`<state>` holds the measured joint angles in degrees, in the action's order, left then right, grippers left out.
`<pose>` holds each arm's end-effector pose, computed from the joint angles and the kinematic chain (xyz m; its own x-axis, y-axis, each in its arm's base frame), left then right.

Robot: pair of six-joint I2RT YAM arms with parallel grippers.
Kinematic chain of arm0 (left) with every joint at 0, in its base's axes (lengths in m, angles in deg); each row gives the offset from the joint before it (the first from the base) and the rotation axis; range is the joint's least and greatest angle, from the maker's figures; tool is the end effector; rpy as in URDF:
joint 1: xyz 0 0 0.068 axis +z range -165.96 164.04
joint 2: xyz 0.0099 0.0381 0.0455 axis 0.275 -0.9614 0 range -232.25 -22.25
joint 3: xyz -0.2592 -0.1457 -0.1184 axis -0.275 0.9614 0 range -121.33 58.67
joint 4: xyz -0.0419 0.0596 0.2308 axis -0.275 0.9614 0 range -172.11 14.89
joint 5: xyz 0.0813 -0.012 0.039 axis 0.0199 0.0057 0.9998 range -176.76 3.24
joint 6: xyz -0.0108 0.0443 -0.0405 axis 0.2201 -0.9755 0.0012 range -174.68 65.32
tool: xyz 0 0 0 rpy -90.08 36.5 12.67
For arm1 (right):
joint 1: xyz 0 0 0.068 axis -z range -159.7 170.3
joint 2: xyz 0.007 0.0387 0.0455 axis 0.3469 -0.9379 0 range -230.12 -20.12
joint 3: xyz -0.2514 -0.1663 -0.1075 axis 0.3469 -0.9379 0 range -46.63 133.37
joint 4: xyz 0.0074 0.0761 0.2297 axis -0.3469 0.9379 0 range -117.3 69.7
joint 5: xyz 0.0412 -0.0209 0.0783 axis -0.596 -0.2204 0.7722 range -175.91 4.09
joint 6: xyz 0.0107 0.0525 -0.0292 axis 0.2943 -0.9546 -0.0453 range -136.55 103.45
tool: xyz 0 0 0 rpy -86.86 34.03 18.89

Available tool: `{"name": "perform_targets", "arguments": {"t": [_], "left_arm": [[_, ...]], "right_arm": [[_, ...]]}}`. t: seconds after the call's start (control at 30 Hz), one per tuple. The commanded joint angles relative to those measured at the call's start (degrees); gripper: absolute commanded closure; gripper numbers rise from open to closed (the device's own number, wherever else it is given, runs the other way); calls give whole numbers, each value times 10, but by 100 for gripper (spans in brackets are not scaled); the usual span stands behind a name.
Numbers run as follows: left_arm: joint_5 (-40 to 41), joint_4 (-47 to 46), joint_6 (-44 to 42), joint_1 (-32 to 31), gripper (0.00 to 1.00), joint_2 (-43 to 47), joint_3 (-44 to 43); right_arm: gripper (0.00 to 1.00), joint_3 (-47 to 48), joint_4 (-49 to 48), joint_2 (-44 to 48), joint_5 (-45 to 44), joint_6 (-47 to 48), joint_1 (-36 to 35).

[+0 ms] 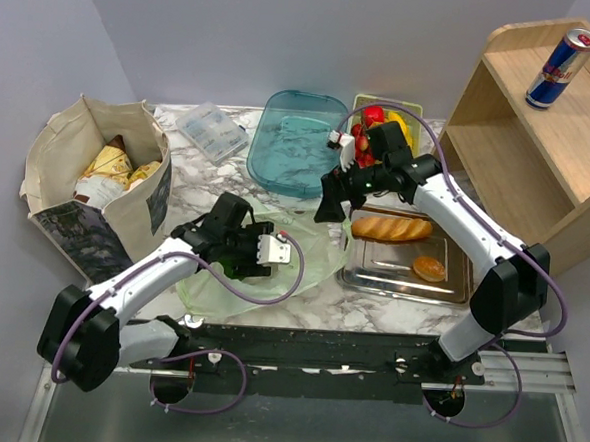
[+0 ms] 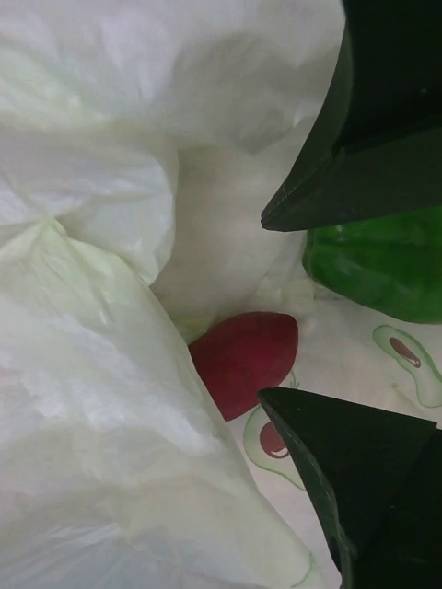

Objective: Untie the knot of the grocery bags and take out the mixed food

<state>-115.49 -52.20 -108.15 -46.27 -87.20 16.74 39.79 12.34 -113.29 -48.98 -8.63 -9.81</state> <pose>0.1497 -0.1129 0.2733 0.1466 0.7303 -0.6672 0.9659 0.0400 0.2560 0.2831 0.1959 0.3789 -0.5157 -0.4264 -0.7431 -0.8386 0.4291 0.3357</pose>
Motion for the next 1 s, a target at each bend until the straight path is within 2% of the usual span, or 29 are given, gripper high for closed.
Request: {"name": "perform_targets", "arguments": {"t": [0.0,0.17,0.23,0.33,0.37,0.43,0.57,0.67,0.8,0.97], "left_arm": [[84,-106,-34,-9,29,-48,16],[128,-136,-35,-19,28,-126,-12],[148,-141,-43,-30,27,-156,-18],[165,-146,-41,-40,28,-194,-26],[164,-142,-38,-41,30,-201,-31],[161,-132,-28,-41,38,-212,-39],[150,-103,-23,-41,66,-191,-42],[138,-69,-20,-41,92,-148,-43],[126,3,-26,-41,99,-98,-53],[133,68,-52,-39,100,-37,-45]], "right_arm": [[9,-33,45,10,13,14,10],[34,-54,43,15,26,19,10],[53,-53,41,15,29,20,10],[91,-47,41,15,28,16,11],[99,-44,40,15,24,15,10],[99,-42,41,15,18,16,10],[99,-44,41,18,8,17,10],[99,-50,30,24,-21,12,11],[100,-55,17,30,-41,4,10],[99,-59,5,41,-48,-11,11]]}}
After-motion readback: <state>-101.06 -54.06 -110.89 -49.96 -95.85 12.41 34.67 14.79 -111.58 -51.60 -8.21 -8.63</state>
